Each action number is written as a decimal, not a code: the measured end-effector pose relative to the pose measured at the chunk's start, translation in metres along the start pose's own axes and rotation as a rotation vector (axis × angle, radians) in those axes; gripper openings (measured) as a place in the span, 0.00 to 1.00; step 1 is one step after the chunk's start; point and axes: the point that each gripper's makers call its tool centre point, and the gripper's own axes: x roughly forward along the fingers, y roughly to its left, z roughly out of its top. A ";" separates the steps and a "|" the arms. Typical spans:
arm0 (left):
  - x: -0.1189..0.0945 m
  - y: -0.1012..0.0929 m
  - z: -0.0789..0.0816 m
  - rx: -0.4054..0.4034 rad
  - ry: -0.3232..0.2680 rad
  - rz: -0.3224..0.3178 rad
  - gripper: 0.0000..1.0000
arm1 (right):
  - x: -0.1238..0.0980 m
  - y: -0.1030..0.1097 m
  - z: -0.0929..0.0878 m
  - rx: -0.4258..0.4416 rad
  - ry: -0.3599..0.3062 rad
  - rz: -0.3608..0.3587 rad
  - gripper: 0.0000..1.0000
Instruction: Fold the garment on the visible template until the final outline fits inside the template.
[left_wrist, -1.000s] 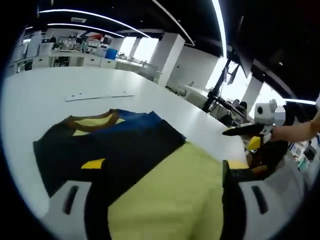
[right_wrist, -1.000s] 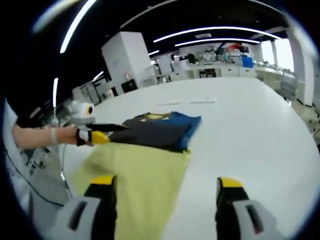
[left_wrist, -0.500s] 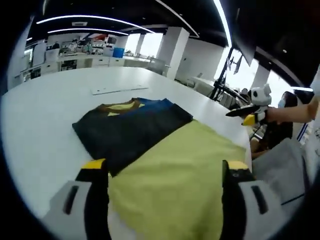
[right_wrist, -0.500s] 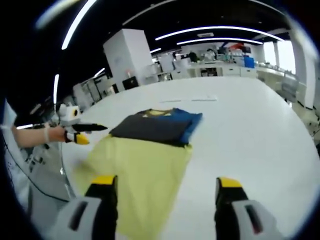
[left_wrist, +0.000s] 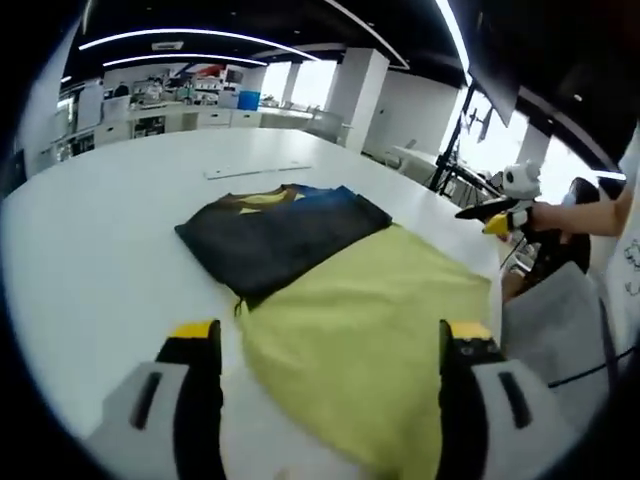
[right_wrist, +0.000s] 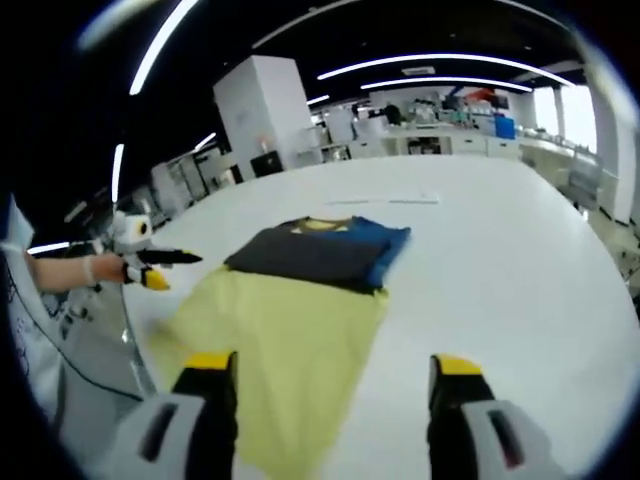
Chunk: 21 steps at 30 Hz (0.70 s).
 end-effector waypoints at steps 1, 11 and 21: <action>-0.003 0.000 -0.002 -0.003 0.004 0.003 0.85 | -0.001 0.002 -0.002 -0.002 0.006 0.004 0.78; -0.031 0.000 -0.032 -0.062 0.066 0.011 0.68 | -0.007 0.017 -0.037 -0.067 0.103 0.046 0.69; -0.053 -0.016 -0.067 -0.113 0.127 0.004 0.53 | -0.012 0.026 -0.069 -0.056 0.168 0.069 0.60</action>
